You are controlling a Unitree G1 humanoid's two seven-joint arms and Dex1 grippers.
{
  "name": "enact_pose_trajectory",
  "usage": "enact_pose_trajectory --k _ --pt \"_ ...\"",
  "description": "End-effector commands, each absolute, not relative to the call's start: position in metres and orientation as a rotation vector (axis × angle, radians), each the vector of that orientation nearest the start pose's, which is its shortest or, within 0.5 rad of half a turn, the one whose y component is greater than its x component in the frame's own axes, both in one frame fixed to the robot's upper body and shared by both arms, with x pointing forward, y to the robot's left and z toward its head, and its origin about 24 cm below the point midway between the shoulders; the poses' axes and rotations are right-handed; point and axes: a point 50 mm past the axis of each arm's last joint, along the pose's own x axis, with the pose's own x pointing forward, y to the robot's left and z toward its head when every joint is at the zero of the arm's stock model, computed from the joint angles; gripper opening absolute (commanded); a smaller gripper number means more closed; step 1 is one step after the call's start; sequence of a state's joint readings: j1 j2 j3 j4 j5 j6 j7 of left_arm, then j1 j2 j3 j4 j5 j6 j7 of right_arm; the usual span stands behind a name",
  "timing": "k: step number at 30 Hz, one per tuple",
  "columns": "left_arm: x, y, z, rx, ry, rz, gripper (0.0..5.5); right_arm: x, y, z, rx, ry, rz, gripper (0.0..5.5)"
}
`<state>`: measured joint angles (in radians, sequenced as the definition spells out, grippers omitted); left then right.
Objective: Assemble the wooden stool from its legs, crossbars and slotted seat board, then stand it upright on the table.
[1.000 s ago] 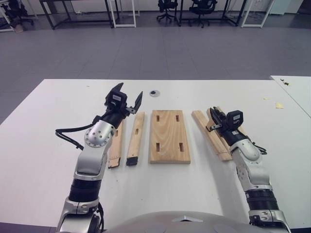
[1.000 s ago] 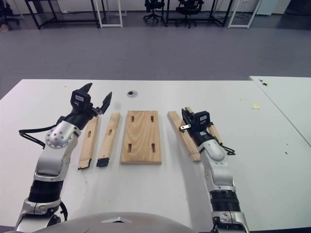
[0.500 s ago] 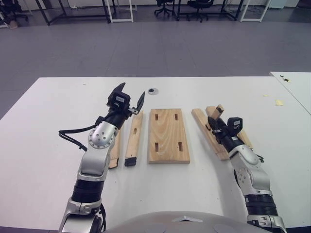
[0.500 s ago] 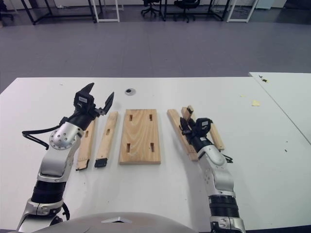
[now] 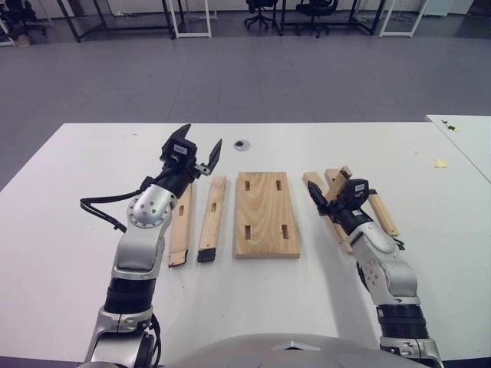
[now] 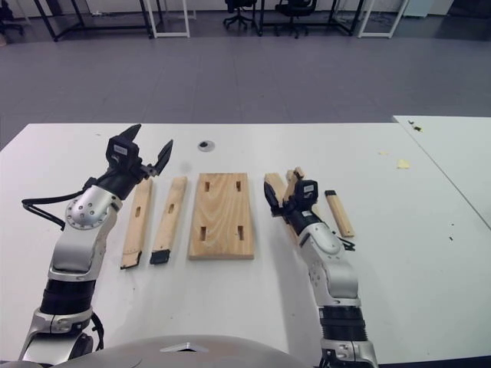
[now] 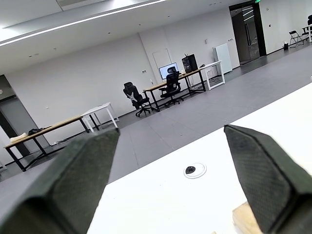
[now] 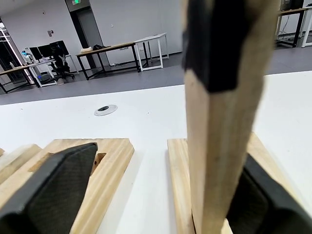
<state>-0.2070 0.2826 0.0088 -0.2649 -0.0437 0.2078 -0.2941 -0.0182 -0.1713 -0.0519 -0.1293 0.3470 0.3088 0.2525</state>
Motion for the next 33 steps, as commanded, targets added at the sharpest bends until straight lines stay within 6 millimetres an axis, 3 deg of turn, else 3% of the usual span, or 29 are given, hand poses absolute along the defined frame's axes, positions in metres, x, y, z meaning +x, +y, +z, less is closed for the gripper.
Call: enact_pose_trajectory --k 1,15,29,33 --pt "0.276 0.168 0.136 0.257 -0.196 -0.312 3.92 0.25 -0.176 0.056 0.164 0.158 0.237 3.99" --pt "0.269 0.166 0.124 0.227 -0.183 -0.245 3.92 0.235 -0.195 0.05 0.071 0.441 0.234 3.99" --pt "0.268 0.165 0.12 0.243 -0.183 -0.231 3.92 0.229 -0.187 0.05 0.001 0.607 0.263 3.99" --pt "0.268 0.165 0.12 0.251 -0.181 -0.233 3.92 0.224 -0.188 0.041 0.001 0.666 0.244 3.31"
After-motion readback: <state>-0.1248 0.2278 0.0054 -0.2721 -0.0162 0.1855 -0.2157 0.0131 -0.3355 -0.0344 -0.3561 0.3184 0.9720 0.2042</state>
